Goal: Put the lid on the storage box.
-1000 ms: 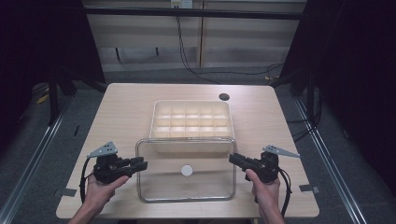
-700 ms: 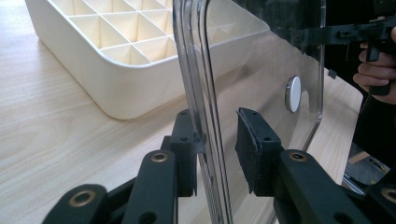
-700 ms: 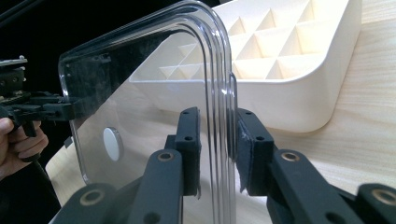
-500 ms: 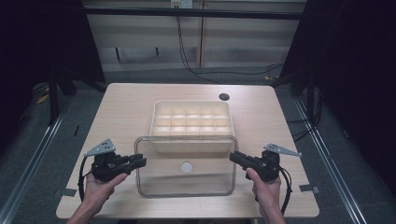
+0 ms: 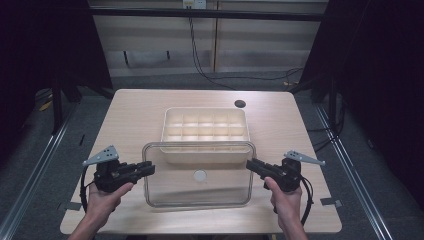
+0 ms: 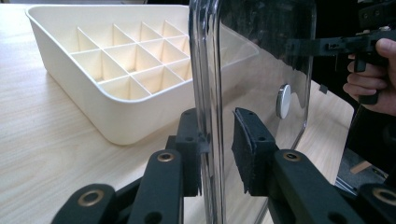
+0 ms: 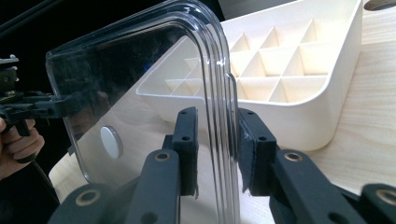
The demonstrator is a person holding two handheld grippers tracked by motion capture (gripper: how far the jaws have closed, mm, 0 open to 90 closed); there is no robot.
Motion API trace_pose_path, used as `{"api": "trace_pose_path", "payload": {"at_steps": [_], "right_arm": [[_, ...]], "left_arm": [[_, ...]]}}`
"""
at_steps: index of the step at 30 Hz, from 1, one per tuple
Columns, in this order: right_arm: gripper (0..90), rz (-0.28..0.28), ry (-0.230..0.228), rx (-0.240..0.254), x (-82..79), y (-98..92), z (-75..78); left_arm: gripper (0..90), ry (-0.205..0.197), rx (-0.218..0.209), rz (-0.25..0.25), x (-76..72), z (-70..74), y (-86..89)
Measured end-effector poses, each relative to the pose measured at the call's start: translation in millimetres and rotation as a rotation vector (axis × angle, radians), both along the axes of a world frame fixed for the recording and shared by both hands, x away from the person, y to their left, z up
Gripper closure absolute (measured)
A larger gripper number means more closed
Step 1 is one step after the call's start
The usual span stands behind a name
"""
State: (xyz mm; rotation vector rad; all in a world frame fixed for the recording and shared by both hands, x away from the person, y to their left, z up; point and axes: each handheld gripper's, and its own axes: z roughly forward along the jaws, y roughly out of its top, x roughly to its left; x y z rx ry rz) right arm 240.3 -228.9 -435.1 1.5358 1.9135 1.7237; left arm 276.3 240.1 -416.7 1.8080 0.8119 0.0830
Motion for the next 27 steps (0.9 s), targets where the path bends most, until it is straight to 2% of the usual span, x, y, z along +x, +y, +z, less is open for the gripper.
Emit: {"api": "trace_pose_path", "payload": {"at_steps": [6,12,14,18,22,27], "right_arm": [[71.2,-0.006,-0.01,-0.014,6.3,-1.7,5.6],[71.3,-0.01,-0.016,-0.024,16.6,-1.9,8.9],[71.2,0.0,-0.016,-0.033,21.2,-1.0,9.5],[71.3,0.005,-0.023,-0.021,25.7,0.4,10.3],[71.3,0.005,-0.021,-0.018,26.4,-1.3,11.0],[71.2,-0.011,-0.032,-0.006,25.8,-6.2,17.2]], "left_arm": [[72.4,0.007,-0.006,0.004,6.3,-0.2,-2.7],[72.6,0.023,-0.006,0.01,15.0,6.0,-2.9],[72.8,0.017,-0.012,0.019,15.6,7.8,-1.8],[72.7,0.012,-0.016,0.033,18.4,8.9,-0.7],[72.6,0.0,-0.005,0.029,19.0,12.2,-3.5],[72.7,-0.004,-0.011,0.018,23.4,18.7,-8.2]]}}
